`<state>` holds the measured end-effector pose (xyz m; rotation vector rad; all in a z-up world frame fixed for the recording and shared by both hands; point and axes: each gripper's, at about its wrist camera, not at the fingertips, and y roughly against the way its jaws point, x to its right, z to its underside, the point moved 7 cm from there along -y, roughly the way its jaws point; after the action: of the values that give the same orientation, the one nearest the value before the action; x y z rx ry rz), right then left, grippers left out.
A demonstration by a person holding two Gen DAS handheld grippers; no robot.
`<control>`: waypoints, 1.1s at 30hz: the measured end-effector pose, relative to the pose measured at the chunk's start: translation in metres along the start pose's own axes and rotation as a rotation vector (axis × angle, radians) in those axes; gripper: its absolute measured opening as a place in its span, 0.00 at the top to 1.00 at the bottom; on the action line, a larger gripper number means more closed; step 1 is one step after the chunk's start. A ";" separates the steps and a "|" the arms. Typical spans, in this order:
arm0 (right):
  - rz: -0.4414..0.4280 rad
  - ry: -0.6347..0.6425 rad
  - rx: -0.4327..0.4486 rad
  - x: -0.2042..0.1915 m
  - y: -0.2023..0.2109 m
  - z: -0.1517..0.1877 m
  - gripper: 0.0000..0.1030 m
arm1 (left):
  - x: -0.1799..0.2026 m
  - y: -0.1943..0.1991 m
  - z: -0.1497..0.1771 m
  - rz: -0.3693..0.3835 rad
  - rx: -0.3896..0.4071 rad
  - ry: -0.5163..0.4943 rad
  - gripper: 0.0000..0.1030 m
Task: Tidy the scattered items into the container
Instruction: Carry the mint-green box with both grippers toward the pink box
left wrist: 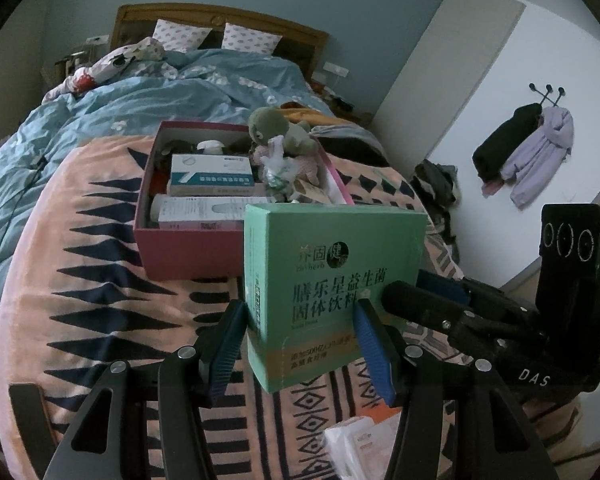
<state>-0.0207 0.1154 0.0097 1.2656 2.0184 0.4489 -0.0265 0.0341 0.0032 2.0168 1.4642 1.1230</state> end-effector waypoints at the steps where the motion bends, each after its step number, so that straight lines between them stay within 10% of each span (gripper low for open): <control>1: -0.002 0.000 0.000 0.001 -0.001 -0.001 0.59 | -0.001 0.000 -0.001 0.001 0.003 0.004 0.46; 33: -0.024 0.032 -0.002 0.009 -0.025 -0.030 0.58 | -0.016 -0.017 -0.018 -0.018 0.011 0.047 0.46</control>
<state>-0.0608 0.1144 0.0122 1.2388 2.0572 0.4620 -0.0532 0.0238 -0.0041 1.9932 1.5115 1.1654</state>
